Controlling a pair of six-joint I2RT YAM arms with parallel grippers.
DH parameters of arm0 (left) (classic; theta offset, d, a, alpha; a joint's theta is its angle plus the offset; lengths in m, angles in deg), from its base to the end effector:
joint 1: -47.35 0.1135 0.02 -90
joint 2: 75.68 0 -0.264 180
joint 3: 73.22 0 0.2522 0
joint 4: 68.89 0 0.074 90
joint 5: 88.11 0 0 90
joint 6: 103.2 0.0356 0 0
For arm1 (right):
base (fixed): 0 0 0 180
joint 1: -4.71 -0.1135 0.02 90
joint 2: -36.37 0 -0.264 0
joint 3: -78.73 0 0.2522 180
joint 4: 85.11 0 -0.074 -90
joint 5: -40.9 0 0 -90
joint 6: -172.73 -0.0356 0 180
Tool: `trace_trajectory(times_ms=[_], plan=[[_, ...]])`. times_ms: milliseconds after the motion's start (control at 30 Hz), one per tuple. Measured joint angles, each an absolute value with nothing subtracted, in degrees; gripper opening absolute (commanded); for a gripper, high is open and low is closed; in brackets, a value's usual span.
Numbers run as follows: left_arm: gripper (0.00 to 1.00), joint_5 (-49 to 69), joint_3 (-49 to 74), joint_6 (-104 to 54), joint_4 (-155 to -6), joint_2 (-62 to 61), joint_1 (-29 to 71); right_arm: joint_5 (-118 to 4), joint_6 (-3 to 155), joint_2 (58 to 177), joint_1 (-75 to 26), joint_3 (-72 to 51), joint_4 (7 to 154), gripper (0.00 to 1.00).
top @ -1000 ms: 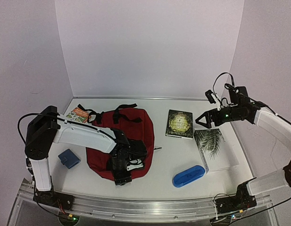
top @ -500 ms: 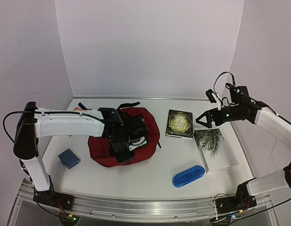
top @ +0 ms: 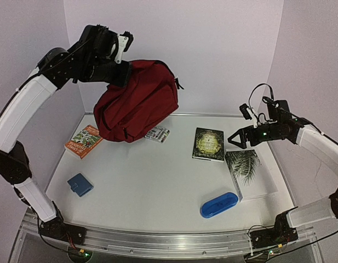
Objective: Pack the student bag
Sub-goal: Adjust the student bag at the center of the board.
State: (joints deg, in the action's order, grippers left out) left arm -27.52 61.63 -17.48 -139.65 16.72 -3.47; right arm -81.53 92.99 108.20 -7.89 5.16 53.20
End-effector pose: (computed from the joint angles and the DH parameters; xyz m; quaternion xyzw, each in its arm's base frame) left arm 0.2091 -0.2289 0.4977 0.2085 0.8143 -0.0362 0.5405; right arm 0.2589 0.0774 0.3052 -0.2882 0.8294 0.2613 0.4009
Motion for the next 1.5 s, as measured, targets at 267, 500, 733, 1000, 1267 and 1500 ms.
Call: trace_trajectory(times_ms=[267,500,733,1000,1267,1500], plan=[[0.00,-20.0,78.6,-18.8,-139.7,31.1,-9.4,-81.2,93.0,108.2,-7.2,5.1,53.2,0.98],[0.00,-12.2,78.9,-24.2,-134.3,34.3,-9.7,-80.3,93.0,108.2,-6.5,5.0,53.2,0.98],[0.00,-7.1,48.2,-42.1,-124.4,19.1,5.1,-80.3,93.0,108.2,-6.3,4.7,53.2,0.98],[0.01,-8.1,20.1,-57.2,-125.1,7.2,21.3,-80.6,93.0,108.2,-6.2,4.7,53.2,0.98],[0.15,-5.5,17.3,-61.0,-127.0,7.0,21.6,-82.3,93.0,108.2,-6.2,4.7,53.2,0.98],[0.90,4.1,16.9,-60.0,-126.5,6.3,16.6,-84.1,93.0,108.4,-6.2,4.7,53.2,0.98]])
